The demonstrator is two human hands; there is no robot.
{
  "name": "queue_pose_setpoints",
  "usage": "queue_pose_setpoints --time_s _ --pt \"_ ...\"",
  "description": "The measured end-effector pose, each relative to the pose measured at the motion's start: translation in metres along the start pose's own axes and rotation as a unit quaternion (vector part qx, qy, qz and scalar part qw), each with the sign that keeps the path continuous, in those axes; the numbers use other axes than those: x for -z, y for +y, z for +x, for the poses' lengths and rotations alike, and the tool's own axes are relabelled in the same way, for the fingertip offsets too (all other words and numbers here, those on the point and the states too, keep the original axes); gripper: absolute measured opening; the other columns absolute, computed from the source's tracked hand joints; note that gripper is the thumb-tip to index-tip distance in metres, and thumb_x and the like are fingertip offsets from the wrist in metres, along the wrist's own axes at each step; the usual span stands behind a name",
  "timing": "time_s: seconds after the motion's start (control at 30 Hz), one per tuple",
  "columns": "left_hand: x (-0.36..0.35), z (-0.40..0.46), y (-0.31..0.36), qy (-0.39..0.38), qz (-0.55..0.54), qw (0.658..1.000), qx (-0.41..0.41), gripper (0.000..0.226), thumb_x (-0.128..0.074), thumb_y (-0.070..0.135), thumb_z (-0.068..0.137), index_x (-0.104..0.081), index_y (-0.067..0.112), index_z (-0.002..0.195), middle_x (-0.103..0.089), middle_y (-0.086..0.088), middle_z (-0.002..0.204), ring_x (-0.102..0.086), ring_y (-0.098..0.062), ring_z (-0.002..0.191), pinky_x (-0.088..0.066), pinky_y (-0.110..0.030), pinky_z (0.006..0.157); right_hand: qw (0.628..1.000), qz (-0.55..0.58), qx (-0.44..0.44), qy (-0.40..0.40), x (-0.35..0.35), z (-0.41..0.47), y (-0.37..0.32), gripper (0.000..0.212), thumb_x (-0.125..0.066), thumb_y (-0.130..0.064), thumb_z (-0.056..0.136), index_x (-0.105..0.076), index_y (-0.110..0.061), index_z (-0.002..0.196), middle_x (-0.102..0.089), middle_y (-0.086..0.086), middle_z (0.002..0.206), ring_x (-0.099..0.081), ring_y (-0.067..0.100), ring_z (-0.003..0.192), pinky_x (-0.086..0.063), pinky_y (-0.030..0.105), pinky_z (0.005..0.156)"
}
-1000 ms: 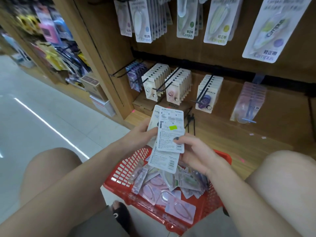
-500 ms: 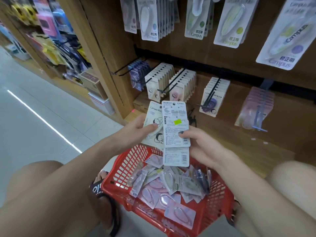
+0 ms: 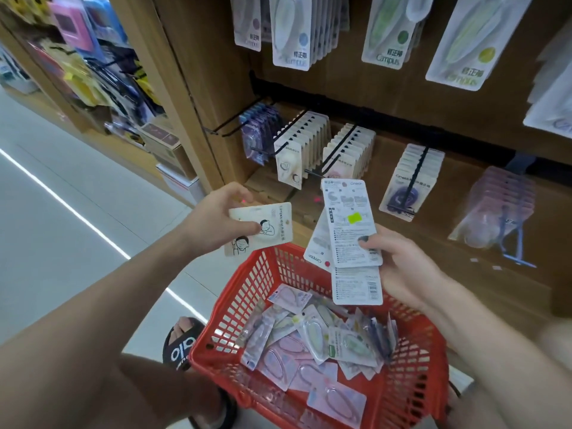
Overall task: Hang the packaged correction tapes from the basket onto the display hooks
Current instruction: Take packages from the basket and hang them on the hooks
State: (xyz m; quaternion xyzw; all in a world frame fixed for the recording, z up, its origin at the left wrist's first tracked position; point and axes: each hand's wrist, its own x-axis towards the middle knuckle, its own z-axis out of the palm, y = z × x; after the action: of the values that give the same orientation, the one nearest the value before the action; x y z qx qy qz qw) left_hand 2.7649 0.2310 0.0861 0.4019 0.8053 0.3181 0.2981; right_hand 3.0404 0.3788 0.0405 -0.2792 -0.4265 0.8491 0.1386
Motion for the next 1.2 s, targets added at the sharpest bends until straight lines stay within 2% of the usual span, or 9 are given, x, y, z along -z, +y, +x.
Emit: queue_pose_setpoints --time_s 0.2,0.3,0.47,0.57,0.7,0.87,0.93,1.03,1.2 --pt "-0.020 0.006 0.014 -0.061 -0.053 0.995 -0.058 0.029 -0.086 0.027 0.084 -0.067 0.011 0.100 -0.079 -0.001 0.096 -0.079 -0.019 0.085 -0.064 -0.042 0.071 0.997 -0.054 0.029 -0.053 -0.010 0.009 0.003 0.059 -0.056 0.000 0.083 -0.054 -0.011 0.141 -0.068 0.017 0.136 -0.067 0.034 0.124 -0.059 0.044 0.093" --pt "-0.030 0.010 0.018 -0.070 -0.103 0.991 -0.050 0.025 -0.085 0.032 0.085 -0.074 0.014 0.098 -0.080 -0.001 0.098 -0.078 -0.022 0.090 -0.063 -0.045 0.079 0.996 -0.070 0.030 -0.052 -0.011 0.015 0.010 0.063 -0.059 0.000 0.083 -0.052 -0.016 0.144 -0.065 0.018 0.140 -0.064 0.038 0.128 -0.056 0.056 0.101" --pt "-0.032 0.016 0.017 -0.096 -0.121 0.988 -0.020 0.038 -0.078 0.051 0.080 -0.076 0.018 0.099 -0.081 0.003 0.093 -0.080 -0.020 0.083 -0.066 -0.042 0.081 0.986 -0.156 0.057 -0.033 -0.011 0.020 0.014 0.070 -0.063 -0.001 0.082 -0.057 -0.034 0.143 -0.066 -0.002 0.137 -0.066 0.028 0.126 -0.055 0.057 0.102" --pt "-0.035 0.019 0.016 -0.097 -0.109 0.989 -0.020 0.035 -0.078 0.046 0.085 -0.074 0.013 0.099 -0.080 0.002 0.091 -0.079 -0.019 0.081 -0.065 -0.039 0.074 0.983 -0.170 0.044 -0.046 -0.012 0.022 0.011 0.072 -0.062 0.000 0.084 -0.054 -0.035 0.147 -0.064 -0.005 0.140 -0.066 0.026 0.127 -0.059 0.051 0.098" --pt "-0.038 0.025 0.016 -0.040 -0.093 0.995 -0.012 0.037 -0.082 0.041 0.086 -0.069 0.012 0.106 -0.078 -0.001 0.099 -0.078 -0.019 0.088 -0.064 -0.049 0.082 0.991 -0.106 -0.002 -0.088 -0.012 0.025 0.013 0.073 -0.057 0.005 0.086 -0.050 -0.027 0.151 -0.064 0.015 0.143 -0.063 0.038 0.130 -0.052 0.058 0.104" --pt "-0.041 0.029 0.023 -0.006 -0.189 0.980 0.062 0.052 -0.091 0.036 0.077 -0.062 0.010 0.111 -0.075 -0.009 0.104 -0.075 -0.022 0.088 -0.058 -0.036 0.068 0.995 -0.019 0.001 -0.097 -0.013 0.024 0.020 0.069 -0.055 0.009 0.085 -0.059 -0.030 0.142 -0.063 0.024 0.140 -0.061 0.045 0.129 -0.048 0.062 0.109" --pt "-0.040 0.029 0.025 -0.035 -0.271 0.956 0.105 0.057 -0.094 0.025 0.072 -0.056 0.009 0.111 -0.076 -0.016 0.107 -0.077 -0.025 0.094 -0.063 -0.046 0.079 0.996 0.003 0.011 -0.083 -0.013 0.025 0.021 0.070 -0.055 0.008 0.085 -0.054 -0.025 0.146 -0.062 0.025 0.141 -0.061 0.045 0.129 -0.048 0.063 0.109" --pt "-0.044 0.023 0.025 -0.104 -0.385 0.912 0.097 0.034 -0.077 0.001 0.089 -0.060 0.009 0.117 -0.078 -0.014 0.112 -0.077 -0.032 0.103 -0.065 -0.046 0.083 0.997 0.007 0.029 -0.071 -0.012 0.026 0.024 0.070 -0.057 0.007 0.086 -0.049 -0.022 0.149 -0.062 0.024 0.142 -0.061 0.045 0.129 -0.049 0.062 0.106" --pt "-0.067 0.012 0.015 -0.128 -0.360 0.919 0.099 0.031 -0.068 0.011 0.099 -0.067 0.014 0.130 -0.076 -0.010 0.122 -0.074 -0.033 0.112 -0.057 -0.053 0.099 0.998 -0.032 0.041 -0.042 -0.013 0.028 0.032 0.067 -0.062 0.006 0.085 -0.054 -0.025 0.145 -0.068 0.021 0.134 -0.066 0.038 0.125 -0.059 0.045 0.091"
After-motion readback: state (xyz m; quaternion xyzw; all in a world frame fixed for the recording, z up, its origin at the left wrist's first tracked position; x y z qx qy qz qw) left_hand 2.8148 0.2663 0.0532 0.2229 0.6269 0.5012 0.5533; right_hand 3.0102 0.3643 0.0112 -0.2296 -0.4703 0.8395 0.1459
